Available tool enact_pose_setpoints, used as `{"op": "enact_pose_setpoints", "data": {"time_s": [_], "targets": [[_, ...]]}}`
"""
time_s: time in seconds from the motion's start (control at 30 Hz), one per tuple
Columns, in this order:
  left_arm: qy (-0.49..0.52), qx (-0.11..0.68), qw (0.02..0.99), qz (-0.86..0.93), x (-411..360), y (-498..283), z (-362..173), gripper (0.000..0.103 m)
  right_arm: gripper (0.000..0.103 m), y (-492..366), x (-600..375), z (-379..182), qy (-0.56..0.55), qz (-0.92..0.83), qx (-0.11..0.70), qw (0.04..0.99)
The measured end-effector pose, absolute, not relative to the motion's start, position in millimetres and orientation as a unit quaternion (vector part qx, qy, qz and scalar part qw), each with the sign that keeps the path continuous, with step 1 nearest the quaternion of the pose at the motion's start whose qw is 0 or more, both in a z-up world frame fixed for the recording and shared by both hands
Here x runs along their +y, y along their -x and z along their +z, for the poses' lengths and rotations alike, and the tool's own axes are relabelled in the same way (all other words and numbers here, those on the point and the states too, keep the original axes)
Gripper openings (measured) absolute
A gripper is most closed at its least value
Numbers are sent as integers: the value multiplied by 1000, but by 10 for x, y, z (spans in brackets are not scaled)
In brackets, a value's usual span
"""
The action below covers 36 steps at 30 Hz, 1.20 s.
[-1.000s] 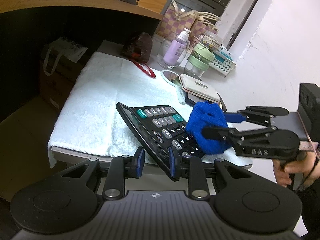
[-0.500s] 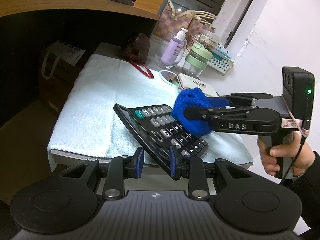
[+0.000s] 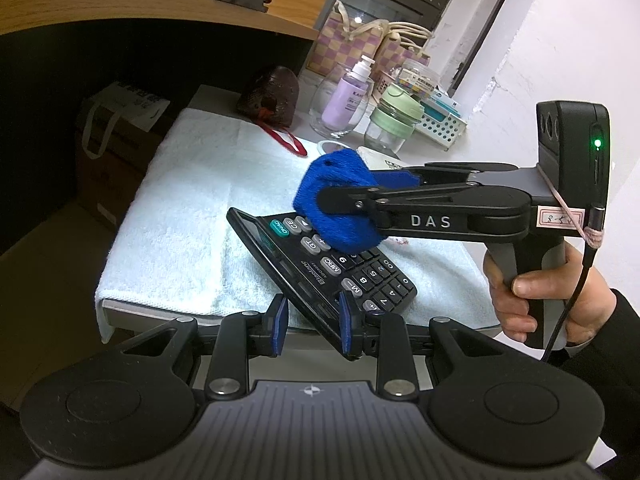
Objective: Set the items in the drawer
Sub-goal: 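Rub the blue cloth across the calculator keys with the right tool while the left tool holds it, then wipe the calculator keypad again with the right tool while the left tool holds it tilted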
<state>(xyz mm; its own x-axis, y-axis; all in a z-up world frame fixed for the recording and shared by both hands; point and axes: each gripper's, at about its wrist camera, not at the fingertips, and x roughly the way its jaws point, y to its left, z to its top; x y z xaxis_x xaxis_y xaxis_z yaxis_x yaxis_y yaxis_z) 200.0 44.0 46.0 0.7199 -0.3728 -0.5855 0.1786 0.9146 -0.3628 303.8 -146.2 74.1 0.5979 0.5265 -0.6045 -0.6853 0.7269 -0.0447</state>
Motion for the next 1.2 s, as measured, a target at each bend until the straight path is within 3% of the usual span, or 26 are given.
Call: {"op": "enact_pose_setpoints", "data": {"time_s": [0.63,1.2], "targets": [[139,343,918,-141,407,-1998,459,31,52,-2617,-1373,828,155,421,290,846],[134,343,918,-151,427,-2014,441,31,52,-2585,-1892,786,167,347,319,866]]}}
